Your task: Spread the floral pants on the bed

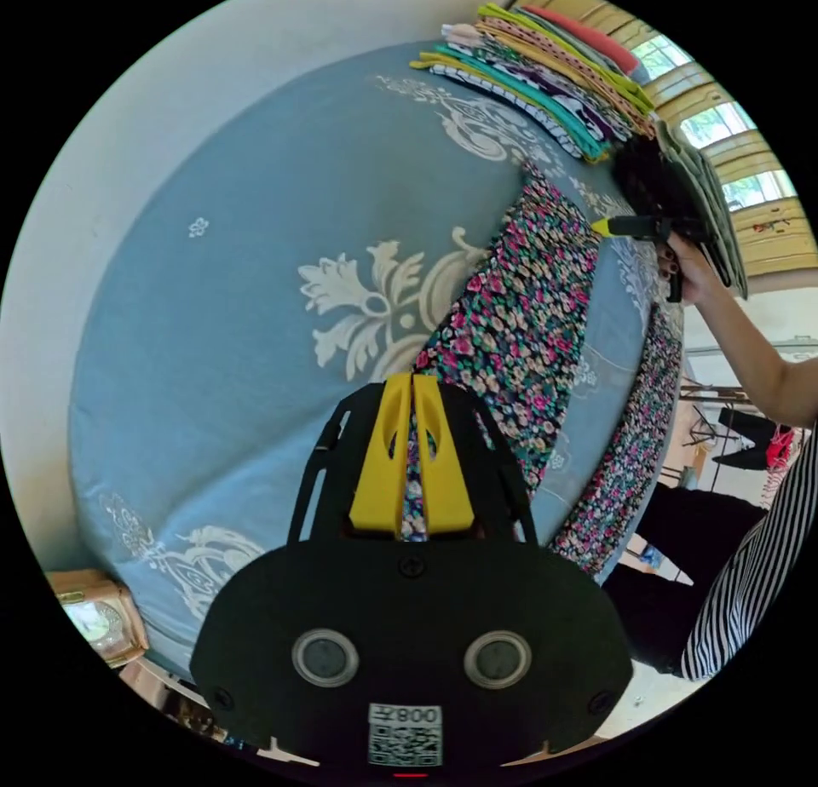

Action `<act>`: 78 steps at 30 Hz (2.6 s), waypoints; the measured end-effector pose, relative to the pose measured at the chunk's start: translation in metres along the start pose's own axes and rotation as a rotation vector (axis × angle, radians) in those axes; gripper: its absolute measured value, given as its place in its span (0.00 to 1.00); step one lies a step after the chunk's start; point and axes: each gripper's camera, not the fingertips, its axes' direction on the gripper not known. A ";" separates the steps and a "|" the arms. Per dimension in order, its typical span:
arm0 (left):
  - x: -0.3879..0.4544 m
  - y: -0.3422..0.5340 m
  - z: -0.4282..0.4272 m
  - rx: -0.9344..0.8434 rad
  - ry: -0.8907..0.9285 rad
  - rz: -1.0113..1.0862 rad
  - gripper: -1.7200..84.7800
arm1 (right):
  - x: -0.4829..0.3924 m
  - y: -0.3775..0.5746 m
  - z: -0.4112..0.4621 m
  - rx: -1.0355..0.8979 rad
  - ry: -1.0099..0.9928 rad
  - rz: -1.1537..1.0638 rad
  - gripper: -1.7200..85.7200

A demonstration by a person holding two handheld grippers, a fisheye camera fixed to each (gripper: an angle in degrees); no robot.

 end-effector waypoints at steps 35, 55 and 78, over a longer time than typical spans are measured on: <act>-0.065 0.449 -0.309 -0.064 -0.245 -0.741 0.02 | -0.120 0.008 0.084 -0.020 0.184 0.007 0.02; -0.102 0.750 -0.409 0.014 -0.158 -1.240 0.02 | -0.303 -0.013 0.320 -0.290 0.302 -0.467 0.02; 0.086 1.111 -0.507 0.272 0.006 -1.507 0.05 | -0.429 0.117 0.514 -0.483 0.079 -0.753 0.04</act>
